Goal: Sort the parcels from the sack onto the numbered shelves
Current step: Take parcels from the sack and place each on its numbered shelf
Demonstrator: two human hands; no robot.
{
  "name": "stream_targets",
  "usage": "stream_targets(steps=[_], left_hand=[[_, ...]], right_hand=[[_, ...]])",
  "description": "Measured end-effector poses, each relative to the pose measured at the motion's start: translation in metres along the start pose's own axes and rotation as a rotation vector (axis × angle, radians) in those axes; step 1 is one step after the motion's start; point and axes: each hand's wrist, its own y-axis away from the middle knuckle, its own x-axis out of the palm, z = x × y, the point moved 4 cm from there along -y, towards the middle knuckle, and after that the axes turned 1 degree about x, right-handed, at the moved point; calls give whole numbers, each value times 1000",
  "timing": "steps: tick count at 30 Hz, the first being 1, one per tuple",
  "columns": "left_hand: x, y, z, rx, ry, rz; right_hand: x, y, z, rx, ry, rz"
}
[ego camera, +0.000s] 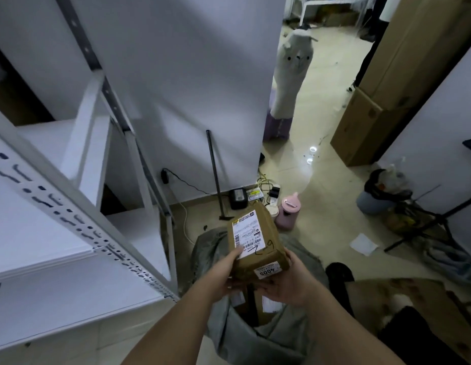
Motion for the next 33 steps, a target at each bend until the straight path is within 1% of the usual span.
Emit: stream_targets(steps=[3, 6, 7, 9, 10, 12, 14, 15, 16, 18, 19, 21, 24, 26, 29, 31, 33], left_hand=[[12, 7, -3, -14, 52, 13], [29, 7, 2, -97, 187, 19], [35, 11, 1, -105, 238, 26], [45, 11, 0, -107, 280, 31], [48, 12, -1, -116, 269, 39], [53, 19, -5, -120, 193, 93], [49, 21, -9, -123, 59, 90], [42, 17, -10, -101, -38, 39], [32, 12, -14, -42, -158, -42], [13, 7, -28, 127, -414, -176], [6, 5, -35, 199, -509, -191], [-1, 10, -49, 291, -625, -150], [-7, 25, -66, 344, -825, -80], [-12, 33, -73, 341, -952, -8], [-27, 48, -75, 290, -1000, 146], [-42, 54, -73, 263, -939, 183], [-55, 58, -73, 286, -857, 197]], right_hand=[[-5, 0, 12, -87, -5, -52], [10, 10, 25, -202, 6, -2], [15, 13, 28, -243, 13, -20], [14, 10, 33, -343, 4, -158], [14, 12, 37, -391, 71, -233], [15, 17, 44, -478, 182, -315], [14, 23, 53, -565, 278, -320], [14, 29, 59, -608, 374, -320], [13, 34, 66, -628, 519, -347], [14, 44, 80, -610, 810, -384], [17, 48, 86, -597, 912, -351], [31, 58, 94, -570, 1098, -248], [54, 69, 101, -474, 1269, -102], [72, 81, 102, -427, 1346, -43], [95, 91, 104, -431, 1319, 51], [110, 99, 102, -418, 1253, 114], [120, 105, 98, -402, 1186, 165]])
